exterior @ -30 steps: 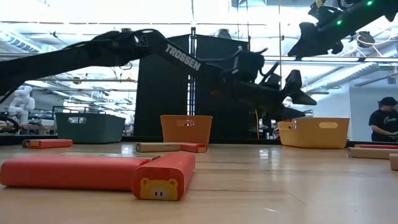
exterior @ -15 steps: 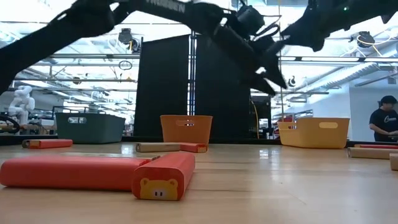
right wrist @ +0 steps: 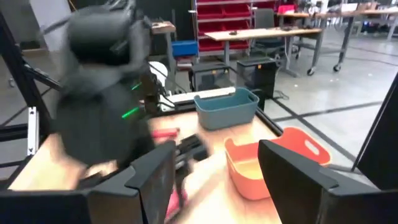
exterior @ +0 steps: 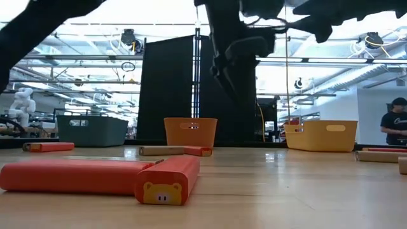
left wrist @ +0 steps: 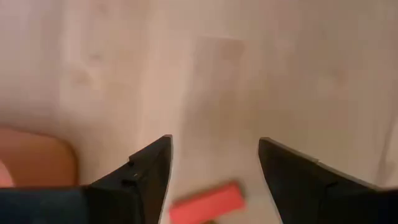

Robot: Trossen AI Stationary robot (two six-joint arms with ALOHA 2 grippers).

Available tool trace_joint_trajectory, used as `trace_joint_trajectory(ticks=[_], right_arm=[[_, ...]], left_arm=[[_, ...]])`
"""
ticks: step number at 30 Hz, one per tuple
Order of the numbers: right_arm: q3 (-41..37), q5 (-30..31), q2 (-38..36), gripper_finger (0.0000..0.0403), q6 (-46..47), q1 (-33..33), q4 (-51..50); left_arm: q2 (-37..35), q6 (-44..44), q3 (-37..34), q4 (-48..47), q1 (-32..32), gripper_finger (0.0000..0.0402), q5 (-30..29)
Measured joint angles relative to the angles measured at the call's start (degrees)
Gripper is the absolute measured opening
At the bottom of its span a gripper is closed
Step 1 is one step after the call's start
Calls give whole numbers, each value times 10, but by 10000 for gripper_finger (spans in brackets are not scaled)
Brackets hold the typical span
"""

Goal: Sort blocks
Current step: Put the yellow block into the yellow bin

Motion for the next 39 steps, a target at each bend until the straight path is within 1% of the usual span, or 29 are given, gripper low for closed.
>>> trace_joint_trajectory(ticks=[3, 5, 6, 8, 11, 14, 17, 23, 25, 27, 31, 35, 36, 37, 39], right_arm=[[0, 1, -23, 222, -3, 12, -2], [0, -1, -38, 222, -4, 16, -7], [0, -1, -45, 222, -4, 18, -11], [0, 0, -58, 222, -5, 19, -17], [0, 0, -75, 222, -4, 19, -28], [0, 2, -88, 222, 9, 19, -44], [0, 2, -94, 222, 17, 19, -61], [0, 2, -93, 222, 21, 19, -80], [0, 2, -93, 222, 21, 19, -81], [0, 2, -93, 222, 21, 19, -80], [0, 16, -93, 222, 19, 19, -71], [0, 52, -93, 222, 21, 19, -72], [0, 60, -92, 222, 24, 19, -74], [0, 64, -92, 222, 30, 19, -79], [0, 65, -92, 222, 41, 18, -84]], left_arm=[[0, -33, -36, 42, -45, 235, -23], [0, -44, -57, 116, -74, 235, -28], [0, -47, -65, 158, -87, 235, -30], [0, -48, -83, 271, -110, 235, -37], [6, -108, -104, 445, -133, 235, -92], [24, -160, -110, 558, -143, 235, -140], [55, -167, -110, 638, -143, 235, -154], [116, -196, -109, 760, -154, 234, -154], [134, -197, -97, 780, -156, 234, -150], [149, -202, -73, 776, -158, 234, -144], [168, -208, -1, 721, -158, 234, -146], [193, -163, 83, 646, -159, 234, -147], [194, -155, 87, 639, -159, 234, -143], [194, -151, 82, 656, -158, 234, -136], [195, -150, 86, 642, -157, 233, -125]])
